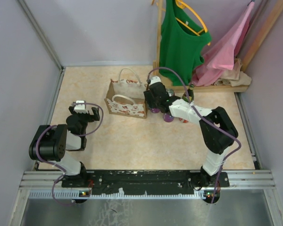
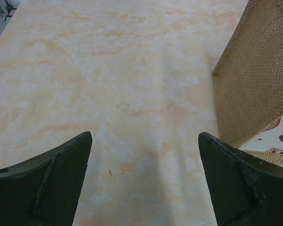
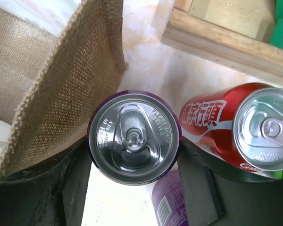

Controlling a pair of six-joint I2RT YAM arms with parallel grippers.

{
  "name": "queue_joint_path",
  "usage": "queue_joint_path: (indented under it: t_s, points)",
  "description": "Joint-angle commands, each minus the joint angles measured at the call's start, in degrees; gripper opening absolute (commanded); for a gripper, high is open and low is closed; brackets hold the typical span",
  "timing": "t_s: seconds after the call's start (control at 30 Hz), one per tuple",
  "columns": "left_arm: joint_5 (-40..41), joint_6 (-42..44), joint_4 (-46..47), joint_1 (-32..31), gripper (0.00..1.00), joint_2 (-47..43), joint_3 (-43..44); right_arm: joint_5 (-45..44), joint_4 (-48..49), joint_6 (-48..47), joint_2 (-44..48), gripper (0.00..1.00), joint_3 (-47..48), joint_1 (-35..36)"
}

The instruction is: Take the beverage out of the canvas bag

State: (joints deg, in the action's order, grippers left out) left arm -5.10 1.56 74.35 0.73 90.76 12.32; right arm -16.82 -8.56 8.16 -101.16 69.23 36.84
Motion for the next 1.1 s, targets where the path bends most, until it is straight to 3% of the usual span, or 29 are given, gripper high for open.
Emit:
queue_joint_path:
  t_s: [0.0, 0.1, 0.27, 0.37, 0.5, 0.87, 1.0, 1.07]
  points:
    - [0.18, 0.46, 0.80, -0.20, 1.00, 0.47, 0.60, -1.74, 6.83, 1.39, 3.93, 0.01, -1.78, -0.54]
    - [0.23, 0.46, 0.80, -0.19, 1.00, 0.47, 0.60, -1.78, 6.48, 2.13, 4.16, 0.16, -2.59, -0.54]
    - [0.19, 0.46, 0.80, -0.17, 1.00, 0.47, 0.60, -2.26, 4.16, 3.42, 5.71, 0.63, -3.34, -0.52]
    - [0.18, 0.46, 0.80, -0.16, 1.00, 0.47, 0.61, -2.45, 3.93, 3.44, 7.86, 0.79, -3.98, -0.54]
    - [0.25, 0.45, 0.80, -0.18, 1.00, 0.47, 0.60, -2.48, 4.20, 2.91, 9.51, 0.85, -3.63, -0.54]
    - [0.18, 0.40, 0.80, -0.15, 1.00, 0.47, 0.62, -2.65, 3.16, 1.13, 14.14, 0.88, 1.59, 0.09]
    - [0.18, 0.48, 0.89, -0.13, 1.00, 0.47, 0.52, -7.83, 4.68, -0.16, 18.88, 0.99, 0.18, -0.05]
    - [0.23, 0.46, 0.89, -0.16, 1.00, 0.42, 0.52, -11.46, 5.98, -1.05, 21.11, 0.99, -1.56, -0.52]
